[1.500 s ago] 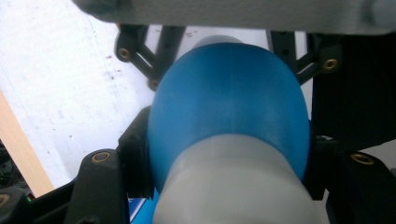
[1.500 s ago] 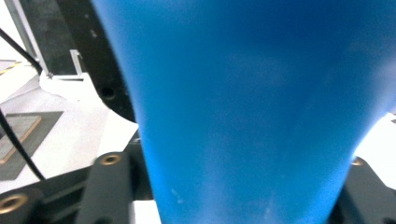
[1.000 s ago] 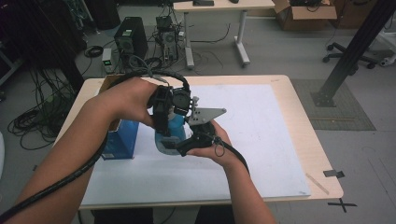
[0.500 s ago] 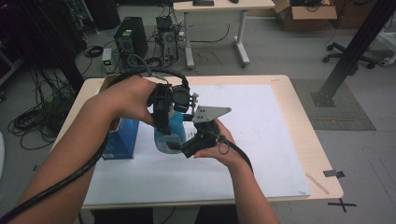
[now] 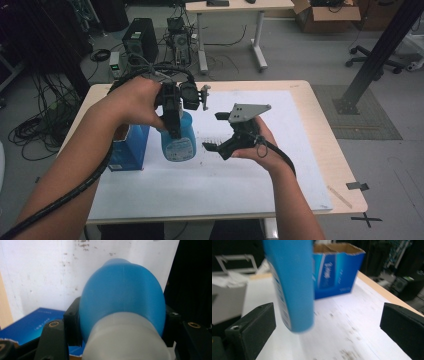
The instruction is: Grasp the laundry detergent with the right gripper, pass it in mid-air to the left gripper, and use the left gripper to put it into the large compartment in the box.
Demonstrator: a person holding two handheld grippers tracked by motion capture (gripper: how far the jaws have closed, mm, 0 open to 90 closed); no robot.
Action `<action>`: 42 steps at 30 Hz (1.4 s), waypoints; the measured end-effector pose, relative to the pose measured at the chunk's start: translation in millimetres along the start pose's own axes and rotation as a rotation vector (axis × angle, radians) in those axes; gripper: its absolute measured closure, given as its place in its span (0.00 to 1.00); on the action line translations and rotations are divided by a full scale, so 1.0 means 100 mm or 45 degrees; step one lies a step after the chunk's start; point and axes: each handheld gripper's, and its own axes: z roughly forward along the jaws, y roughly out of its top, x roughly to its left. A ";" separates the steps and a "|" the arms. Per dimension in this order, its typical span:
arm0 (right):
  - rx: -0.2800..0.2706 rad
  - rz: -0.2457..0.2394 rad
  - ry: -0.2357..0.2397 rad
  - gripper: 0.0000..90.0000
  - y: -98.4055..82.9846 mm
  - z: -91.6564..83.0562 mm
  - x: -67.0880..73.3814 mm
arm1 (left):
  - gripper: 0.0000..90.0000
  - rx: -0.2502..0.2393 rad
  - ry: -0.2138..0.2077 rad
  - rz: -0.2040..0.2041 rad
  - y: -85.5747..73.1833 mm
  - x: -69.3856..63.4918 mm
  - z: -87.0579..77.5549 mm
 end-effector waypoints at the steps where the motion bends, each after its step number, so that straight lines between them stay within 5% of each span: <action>1: 0.025 0.005 -0.010 0.00 0.00 -0.03 -0.03 | 0.42 0.003 0.003 -0.021 0.00 0.00 -0.01; 8: 0.135 0.024 -0.068 0.00 -0.04 -0.21 -0.18 | 0.42 -0.008 -0.011 -0.226 -0.06 0.08 -0.10; 16: 0.237 0.042 -0.109 0.01 -0.03 -0.37 -0.32 | 0.42 -0.045 0.027 -0.357 -0.18 0.17 -0.24; 32: 0.612 -0.052 -0.134 0.02 0.08 -0.43 -0.45 | 0.42 -0.073 -0.043 -0.800 -0.67 0.50 -0.57; 42: 0.809 -0.080 -0.123 0.03 0.06 -0.37 -0.53 | 0.42 -0.080 -0.012 -1.021 -0.96 0.67 -0.79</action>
